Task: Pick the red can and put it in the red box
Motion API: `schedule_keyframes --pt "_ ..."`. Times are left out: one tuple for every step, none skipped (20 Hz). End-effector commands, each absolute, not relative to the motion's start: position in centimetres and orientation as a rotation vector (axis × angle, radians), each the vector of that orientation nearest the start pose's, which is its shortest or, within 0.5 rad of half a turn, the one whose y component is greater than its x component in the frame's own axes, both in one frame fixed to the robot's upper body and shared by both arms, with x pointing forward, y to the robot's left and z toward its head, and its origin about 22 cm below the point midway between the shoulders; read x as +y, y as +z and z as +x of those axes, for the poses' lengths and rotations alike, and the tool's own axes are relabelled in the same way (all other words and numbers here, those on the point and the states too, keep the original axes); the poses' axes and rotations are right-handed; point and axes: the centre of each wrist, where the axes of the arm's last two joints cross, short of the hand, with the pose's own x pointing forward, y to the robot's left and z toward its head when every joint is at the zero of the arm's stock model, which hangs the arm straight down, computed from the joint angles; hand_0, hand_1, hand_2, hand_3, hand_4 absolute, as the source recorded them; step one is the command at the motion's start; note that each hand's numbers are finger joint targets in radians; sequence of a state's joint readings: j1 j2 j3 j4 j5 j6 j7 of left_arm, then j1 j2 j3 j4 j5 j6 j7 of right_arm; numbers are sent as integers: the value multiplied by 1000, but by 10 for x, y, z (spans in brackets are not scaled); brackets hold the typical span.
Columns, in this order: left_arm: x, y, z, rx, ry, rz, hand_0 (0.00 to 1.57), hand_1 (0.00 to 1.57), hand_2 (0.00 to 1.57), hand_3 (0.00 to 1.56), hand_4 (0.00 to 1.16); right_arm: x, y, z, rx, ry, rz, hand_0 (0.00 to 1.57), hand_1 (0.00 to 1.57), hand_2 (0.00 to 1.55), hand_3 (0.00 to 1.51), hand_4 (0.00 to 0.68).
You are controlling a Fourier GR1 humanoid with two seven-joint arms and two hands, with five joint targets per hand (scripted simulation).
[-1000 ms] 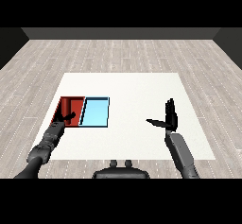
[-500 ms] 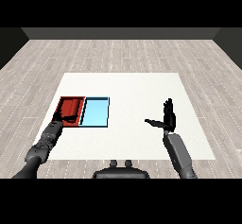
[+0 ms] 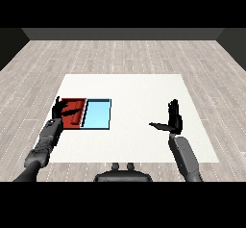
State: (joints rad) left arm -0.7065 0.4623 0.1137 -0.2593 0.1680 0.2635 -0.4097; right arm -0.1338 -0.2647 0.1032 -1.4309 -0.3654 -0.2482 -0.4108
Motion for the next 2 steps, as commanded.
schedule_keyframes --pt "350 -17 369 -1655 100 410 0 0 0 0 0 -259 15 268 -1935 -127 -32 0 0 0 0 0" --pt "337 -28 365 -1671 95 375 0 0 0 0 0 -253 16 261 -1941 -125 -20 0 0 0 0 0"
